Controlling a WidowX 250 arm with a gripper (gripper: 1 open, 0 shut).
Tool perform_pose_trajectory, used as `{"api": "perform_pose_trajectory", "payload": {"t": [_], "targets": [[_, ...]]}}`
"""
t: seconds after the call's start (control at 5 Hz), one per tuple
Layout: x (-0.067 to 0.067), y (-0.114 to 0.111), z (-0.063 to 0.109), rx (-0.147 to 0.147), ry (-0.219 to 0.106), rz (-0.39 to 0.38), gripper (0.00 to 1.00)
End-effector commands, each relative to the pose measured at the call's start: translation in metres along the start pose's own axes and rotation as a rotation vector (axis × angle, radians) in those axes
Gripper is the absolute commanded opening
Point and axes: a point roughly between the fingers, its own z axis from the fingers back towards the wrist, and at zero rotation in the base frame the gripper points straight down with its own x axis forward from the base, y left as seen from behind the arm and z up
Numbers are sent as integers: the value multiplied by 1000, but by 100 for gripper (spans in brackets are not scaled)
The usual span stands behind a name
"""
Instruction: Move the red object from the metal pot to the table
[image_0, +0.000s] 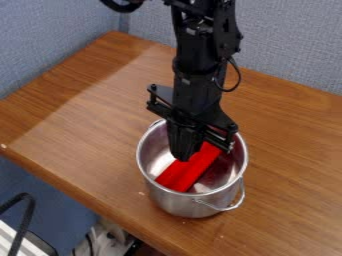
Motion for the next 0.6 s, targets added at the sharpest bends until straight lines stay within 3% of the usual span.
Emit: {"api": "perform_pose_trajectory", "payload": {"t": [0.0, 0.4], "targets": [[6, -4, 15, 5, -70, -16, 0], [4, -5, 12, 18, -87, -24, 0]]}}
